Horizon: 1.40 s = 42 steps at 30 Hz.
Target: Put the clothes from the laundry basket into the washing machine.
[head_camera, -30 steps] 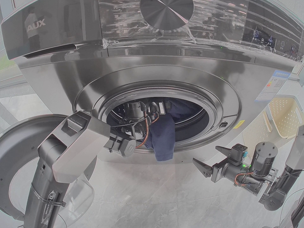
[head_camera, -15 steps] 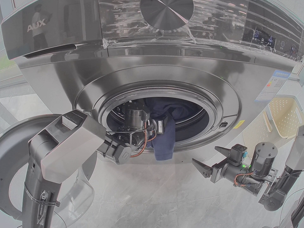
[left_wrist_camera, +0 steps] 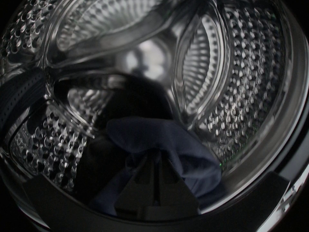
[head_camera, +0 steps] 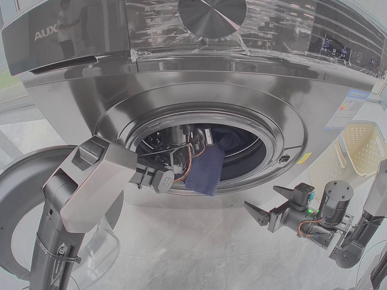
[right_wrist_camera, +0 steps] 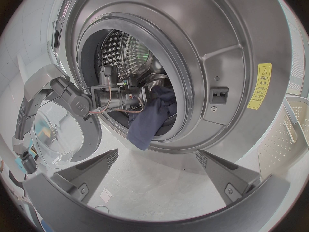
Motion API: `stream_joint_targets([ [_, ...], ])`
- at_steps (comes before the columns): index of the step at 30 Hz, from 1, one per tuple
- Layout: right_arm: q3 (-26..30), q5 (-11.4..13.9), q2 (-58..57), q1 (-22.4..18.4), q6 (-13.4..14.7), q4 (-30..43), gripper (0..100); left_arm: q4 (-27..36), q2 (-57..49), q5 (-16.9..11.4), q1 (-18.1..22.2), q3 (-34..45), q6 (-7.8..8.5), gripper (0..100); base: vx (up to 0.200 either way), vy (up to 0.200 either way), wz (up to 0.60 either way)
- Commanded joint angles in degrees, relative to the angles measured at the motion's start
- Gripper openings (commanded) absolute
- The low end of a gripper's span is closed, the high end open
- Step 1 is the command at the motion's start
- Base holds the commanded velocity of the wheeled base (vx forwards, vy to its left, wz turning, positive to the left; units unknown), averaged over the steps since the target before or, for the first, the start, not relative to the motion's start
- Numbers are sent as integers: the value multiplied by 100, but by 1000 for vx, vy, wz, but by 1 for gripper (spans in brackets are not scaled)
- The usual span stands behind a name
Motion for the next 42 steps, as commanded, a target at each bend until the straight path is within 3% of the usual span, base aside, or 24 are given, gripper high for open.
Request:
stream_joint_targets([
  [1, -15, -2, -2, -4, -1, -6, 100, -213, 486, 204, 49, -1007, -212, 0, 0, 0, 0],
  [7, -32, -2, -20, -12, -1, -6, 100, -389, 750, 283, 67, -1666, -185, 0, 0, 0, 0],
  [12, -32, -2, -11, -21, -1, -6, 100, -398, 732, 283, 67, -1675, -168, 0, 0, 0, 0],
  [13, -32, -2, -11, -21, -1, -6, 100, -398, 706, 283, 58, -1604, -168, 100, 0, 0, 0],
  [19, -32, 7, -28, -39, -1, -6, 100, -301, 178, 274, -21, -637, -124, 100, 0, 0, 0],
  [24, -24, 16, -28, -39, -1, -6, 100, 33, -402, 124, -56, 593, 201, 100, 0, 0, 0],
  [28, -15, 16, -37, -48, -1, -6, 100, 95, -472, -78, -65, 997, 360, 100, 0, 0, 0],
  [31, -15, 16, -37, -48, -1, 3, 100, 121, -410, -245, -74, 1129, 377, 100, 0, 0, 0],
  [37, -24, 24, -28, -48, -1, -6, 100, 183, -156, -271, -30, 1041, 474, 100, 0, 0, 0],
  [38, -24, 24, -28, -48, -1, -6, 100, 200, -103, -271, -3, 1015, 588, 0, 0, 0, 0],
  [42, -24, 16, -20, -21, -1, -6, 100, 200, 82, -280, 23, 883, 614, 0, 0, 0, 0],
])
